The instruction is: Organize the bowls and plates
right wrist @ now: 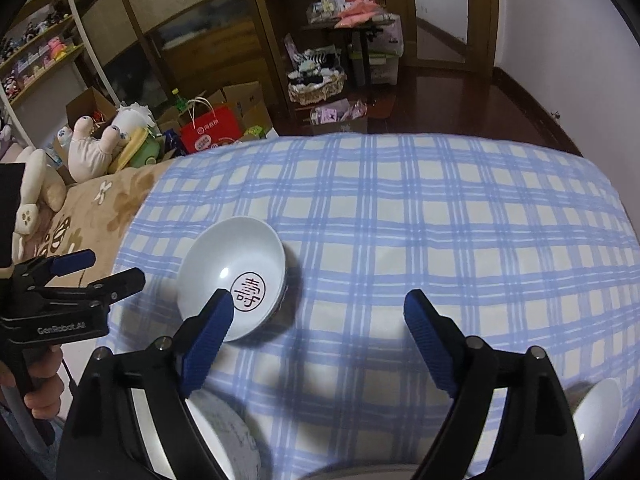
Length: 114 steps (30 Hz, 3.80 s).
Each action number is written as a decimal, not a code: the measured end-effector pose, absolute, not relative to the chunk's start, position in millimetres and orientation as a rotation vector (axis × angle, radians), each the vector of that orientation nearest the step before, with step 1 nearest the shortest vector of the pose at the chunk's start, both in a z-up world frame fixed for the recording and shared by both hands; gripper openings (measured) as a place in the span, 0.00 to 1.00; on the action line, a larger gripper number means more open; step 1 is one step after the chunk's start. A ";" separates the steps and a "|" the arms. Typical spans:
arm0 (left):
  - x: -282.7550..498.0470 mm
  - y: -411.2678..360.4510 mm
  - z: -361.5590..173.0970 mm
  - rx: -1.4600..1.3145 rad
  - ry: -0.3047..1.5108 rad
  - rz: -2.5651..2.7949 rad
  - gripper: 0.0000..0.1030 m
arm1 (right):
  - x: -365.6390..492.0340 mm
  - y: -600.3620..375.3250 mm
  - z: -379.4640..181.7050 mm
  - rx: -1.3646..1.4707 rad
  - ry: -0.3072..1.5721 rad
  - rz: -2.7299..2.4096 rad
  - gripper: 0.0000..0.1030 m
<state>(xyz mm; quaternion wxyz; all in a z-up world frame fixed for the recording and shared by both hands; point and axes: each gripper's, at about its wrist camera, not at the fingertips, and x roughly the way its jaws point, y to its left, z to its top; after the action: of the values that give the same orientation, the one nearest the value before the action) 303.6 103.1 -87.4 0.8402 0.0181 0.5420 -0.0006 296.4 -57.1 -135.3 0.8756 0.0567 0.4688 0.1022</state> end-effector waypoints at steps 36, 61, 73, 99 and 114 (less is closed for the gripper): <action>312.4 74.3 -119.5 -0.081 1.230 -0.145 0.08 | 307.5 -24.4 -169.4 0.168 1.063 0.294 0.12; 192.7 75.2 -36.5 -0.074 1.145 -0.141 0.09 | 194.0 -24.1 -91.7 0.167 0.948 0.348 0.12; 151.5 71.0 -48.8 -0.055 1.179 -0.140 0.10 | 155.5 -21.5 -101.1 0.140 0.977 0.342 0.12; 139.6 73.9 -108.2 0.003 1.263 -0.103 0.12 | 151.0 3.1 -159.5 0.038 1.094 0.360 0.12; 143.7 67.8 -109.7 0.062 1.235 -0.094 0.13 | 156.0 7.0 -164.0 0.002 1.081 0.329 0.13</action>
<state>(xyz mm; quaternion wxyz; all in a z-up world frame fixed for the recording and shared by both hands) 143.7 67.8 -109.7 0.8138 0.0288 0.5788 -0.0442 156.0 7.0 -164.0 0.8446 0.0010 0.5123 0.1557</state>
